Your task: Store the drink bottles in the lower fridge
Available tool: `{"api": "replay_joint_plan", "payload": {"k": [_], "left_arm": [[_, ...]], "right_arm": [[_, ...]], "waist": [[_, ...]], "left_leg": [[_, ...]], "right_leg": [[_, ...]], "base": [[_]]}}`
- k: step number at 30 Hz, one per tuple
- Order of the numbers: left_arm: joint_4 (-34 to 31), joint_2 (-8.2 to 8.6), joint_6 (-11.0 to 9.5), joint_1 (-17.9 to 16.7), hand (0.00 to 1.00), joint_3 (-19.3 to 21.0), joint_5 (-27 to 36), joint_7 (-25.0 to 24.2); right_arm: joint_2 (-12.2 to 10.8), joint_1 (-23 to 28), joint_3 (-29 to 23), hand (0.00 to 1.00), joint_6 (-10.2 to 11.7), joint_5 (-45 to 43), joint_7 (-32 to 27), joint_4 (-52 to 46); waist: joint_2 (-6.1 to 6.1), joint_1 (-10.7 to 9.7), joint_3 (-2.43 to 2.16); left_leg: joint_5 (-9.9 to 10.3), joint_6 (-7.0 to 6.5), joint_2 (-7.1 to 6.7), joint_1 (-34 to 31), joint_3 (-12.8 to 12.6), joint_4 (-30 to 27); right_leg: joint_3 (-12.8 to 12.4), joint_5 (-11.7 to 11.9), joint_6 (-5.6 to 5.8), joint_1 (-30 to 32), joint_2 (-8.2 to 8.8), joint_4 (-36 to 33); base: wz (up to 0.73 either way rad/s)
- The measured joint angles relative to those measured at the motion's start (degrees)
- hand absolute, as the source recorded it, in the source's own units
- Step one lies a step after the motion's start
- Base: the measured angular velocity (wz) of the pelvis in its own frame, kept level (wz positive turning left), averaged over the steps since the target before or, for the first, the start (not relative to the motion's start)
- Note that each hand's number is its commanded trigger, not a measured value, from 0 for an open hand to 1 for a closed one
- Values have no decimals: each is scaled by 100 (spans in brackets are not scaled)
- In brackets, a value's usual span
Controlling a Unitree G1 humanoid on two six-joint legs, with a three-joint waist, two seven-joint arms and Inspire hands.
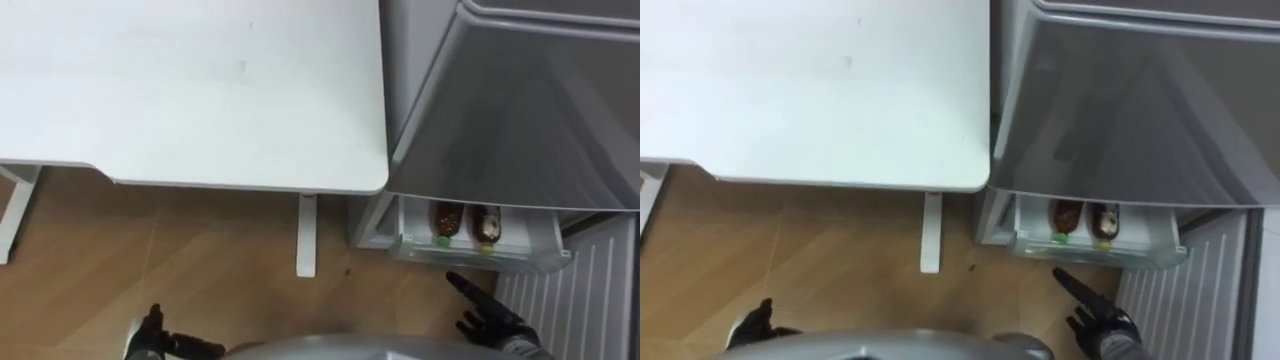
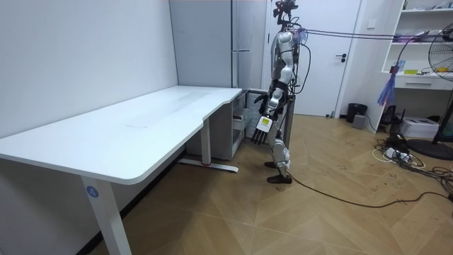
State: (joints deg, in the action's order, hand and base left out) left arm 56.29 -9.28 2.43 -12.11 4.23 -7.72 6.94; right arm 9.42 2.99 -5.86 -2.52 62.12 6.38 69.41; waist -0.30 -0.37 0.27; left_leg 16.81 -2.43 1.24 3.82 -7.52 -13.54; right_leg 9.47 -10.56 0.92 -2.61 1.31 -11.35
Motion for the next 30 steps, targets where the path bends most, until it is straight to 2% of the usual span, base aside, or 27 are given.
{"api": "replay_joint_plan", "payload": {"k": [2,4,5,7,10,13,19,21,25,30], "left_arm": [[85,9,-8,137,0,-1,-44,2],[327,1,8,400,0,-86,-30,9],[399,-8,6,498,0,-175,-6,6],[638,14,4,849,0,-351,11,-48],[829,-3,3,1082,0,-448,48,-59],[1003,-7,-1,1301,0,-560,82,-136],[1048,-118,-28,1342,0,-750,130,-128],[1168,-208,-35,1411,0,-884,200,-93],[1242,-283,-1,1468,0,-910,348,-48],[1233,-292,13,1483,0,-1181,485,26]], "right_arm": [[2,-211,-64,0,1,430,-17,80],[3,-655,-232,0,6,814,-125,252],[8,-770,-242,0,25,914,-163,267],[41,-1224,-378,0,82,1459,-206,482],[41,-1673,-458,0,121,1865,-256,614],[117,-1973,-512,0,125,2074,-264,626],[354,-2515,-797,0,189,2317,-260,637],[505,-2624,-793,0,198,2495,-264,611],[800,-2823,-904,0,255,2870,-297,627],[993,-3050,-910,0,312,2978,-328,626]], "waist": [[38,24,5],[77,33,8],[102,28,22],[213,57,88],[295,131,126],[329,235,142],[353,269,179],[348,368,204],[323,468,228],[278,536,251]], "left_leg": [[-19,-14,-2,-217,1,-80],[-38,-28,-26,-645,85,-389],[-42,-34,-40,-769,145,-463],[-70,-82,-82,-1179,158,-636],[-121,-139,-145,-1691,117,-815],[-188,-213,-211,-2203,22,-1001],[-254,-324,-328,-2993,-168,-1274],[-260,-337,-344,-3302,-233,-1443],[-231,-361,-339,-3973,-270,-1884],[-71,-347,-276,-4762,-269,-2556]], "right_leg": [[17,-2,-3,229,34,-120],[72,-4,-10,634,80,-343],[108,-3,-10,737,92,-390],[142,-8,-19,1171,155,-617],[128,-16,-30,1808,278,-1030],[91,-19,-35,2393,400,-1350],[-13,-19,-37,3370,624,-1957],[-100,-8,-53,3720,659,-2177],[-163,-29,-104,4401,718,-2591],[-146,-165,-186,5117,778,-3088]], "base": [[0],[9],[20],[9],[-6],[-4],[-5],[-9],[2],[6]]}}
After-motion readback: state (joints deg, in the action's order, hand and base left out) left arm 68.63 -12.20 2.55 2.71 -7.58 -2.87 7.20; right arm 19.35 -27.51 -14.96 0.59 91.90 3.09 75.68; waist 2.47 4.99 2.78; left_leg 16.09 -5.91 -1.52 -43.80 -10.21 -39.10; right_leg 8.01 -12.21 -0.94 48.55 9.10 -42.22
